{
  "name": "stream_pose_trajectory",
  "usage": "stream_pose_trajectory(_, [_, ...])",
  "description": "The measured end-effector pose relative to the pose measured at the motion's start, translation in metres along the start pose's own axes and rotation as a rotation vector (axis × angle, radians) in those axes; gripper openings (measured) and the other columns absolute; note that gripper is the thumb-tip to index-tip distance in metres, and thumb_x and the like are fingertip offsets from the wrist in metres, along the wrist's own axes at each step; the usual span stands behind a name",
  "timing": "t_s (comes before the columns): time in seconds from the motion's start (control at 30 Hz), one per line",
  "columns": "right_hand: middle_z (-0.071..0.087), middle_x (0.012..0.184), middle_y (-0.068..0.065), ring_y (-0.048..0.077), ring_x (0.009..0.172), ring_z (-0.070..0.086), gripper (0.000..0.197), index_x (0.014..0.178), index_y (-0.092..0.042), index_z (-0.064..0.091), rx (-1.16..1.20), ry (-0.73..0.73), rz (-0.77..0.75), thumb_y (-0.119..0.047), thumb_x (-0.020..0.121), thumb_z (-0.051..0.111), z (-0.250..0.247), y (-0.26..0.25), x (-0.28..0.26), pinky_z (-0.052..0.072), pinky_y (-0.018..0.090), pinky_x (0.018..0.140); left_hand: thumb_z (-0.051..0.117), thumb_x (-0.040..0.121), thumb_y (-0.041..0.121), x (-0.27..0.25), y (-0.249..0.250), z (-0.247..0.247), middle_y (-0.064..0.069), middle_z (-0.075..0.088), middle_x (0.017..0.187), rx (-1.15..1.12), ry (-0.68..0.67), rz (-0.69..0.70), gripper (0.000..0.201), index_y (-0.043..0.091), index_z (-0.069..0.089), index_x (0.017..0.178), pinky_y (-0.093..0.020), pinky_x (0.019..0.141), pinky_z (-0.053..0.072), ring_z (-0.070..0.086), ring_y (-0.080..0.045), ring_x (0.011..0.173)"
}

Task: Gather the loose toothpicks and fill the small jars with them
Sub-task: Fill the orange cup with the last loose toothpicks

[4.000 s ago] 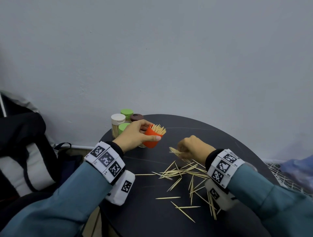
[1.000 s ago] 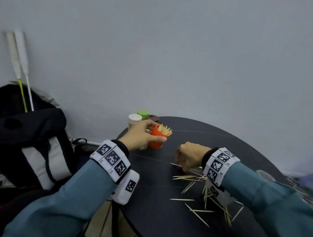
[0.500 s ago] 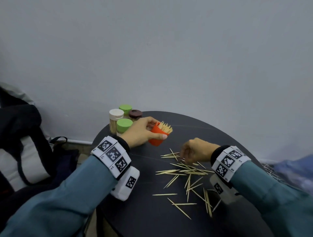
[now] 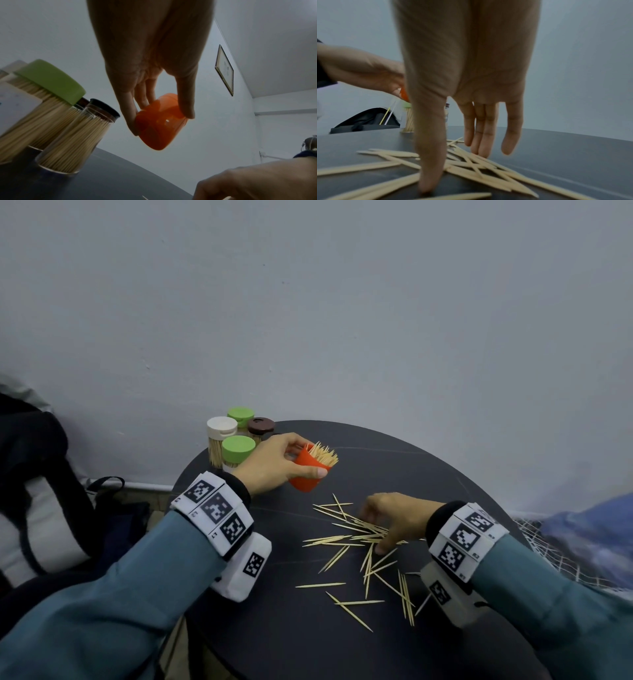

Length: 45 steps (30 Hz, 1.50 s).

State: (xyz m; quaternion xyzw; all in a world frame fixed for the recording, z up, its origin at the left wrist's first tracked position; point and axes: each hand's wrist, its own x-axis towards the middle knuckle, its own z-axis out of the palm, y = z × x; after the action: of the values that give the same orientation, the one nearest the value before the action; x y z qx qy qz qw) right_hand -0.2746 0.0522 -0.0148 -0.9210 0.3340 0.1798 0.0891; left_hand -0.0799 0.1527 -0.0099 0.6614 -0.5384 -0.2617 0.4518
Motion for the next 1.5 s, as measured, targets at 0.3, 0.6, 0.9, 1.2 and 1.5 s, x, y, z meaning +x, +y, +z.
stream_pose_trajectory(0.3, [0.064,0.112,0.011,0.023,0.102,0.06,0.024,0.111,-0.005,0.063,-0.031,0.081,0.022,-0.014,0.088,0.061,0.006,-0.003,0.007,0.046,0.024,0.082,0.076,0.076,0.026,0.0,0.005,0.007,0.004,0.056,0.112,0.012,-0.007,0.001,0.054,0.016,0.053,0.123,-0.019,0.077,0.043,0.052,-0.01,0.103])
stream_pose_trajectory(0.6, [0.059,0.12,0.014,0.026,0.11,0.057,0.03,0.119,-0.004,0.059,-0.054,0.02,0.081,-0.02,0.096,0.049,0.009,-0.006,0.011,0.045,0.029,0.086,0.079,0.073,0.025,0.007,0.01,0.02,0.002,0.059,0.112,0.001,-0.007,0.025,0.054,0.015,0.056,0.121,-0.022,0.086,0.043,0.055,-0.011,0.103])
stream_pose_trajectory(0.9, [0.056,0.125,0.015,0.027,0.114,0.054,0.034,0.123,-0.002,0.054,-0.073,0.029,0.11,-0.023,0.098,0.044,0.009,-0.006,0.014,0.045,0.033,0.097,0.077,0.075,0.025,0.01,0.014,0.031,0.001,0.057,0.115,0.011,-0.041,0.033,0.056,0.014,0.053,0.125,-0.022,0.085,0.041,0.052,-0.01,0.103])
stream_pose_trajectory(1.2, [0.054,0.121,0.012,0.027,0.109,0.056,0.03,0.123,-0.007,0.047,-0.002,0.169,0.117,-0.022,0.096,0.047,0.011,0.0,0.017,0.048,0.037,0.093,0.077,0.075,0.025,0.009,0.013,0.029,-0.002,0.058,0.121,0.018,-0.034,0.028,0.058,0.013,0.053,0.126,-0.023,0.087,0.041,0.052,-0.011,0.105])
stream_pose_trajectory(1.5, [0.067,0.098,0.005,0.019,0.092,0.063,0.011,0.097,-0.011,0.067,0.135,0.357,0.004,-0.014,0.087,0.063,0.004,0.008,0.011,0.051,0.029,0.082,0.077,0.075,0.025,0.006,0.012,0.026,0.002,0.056,0.117,0.03,-0.034,0.016,0.057,0.015,0.052,0.125,-0.023,0.085,0.041,0.051,-0.01,0.104])
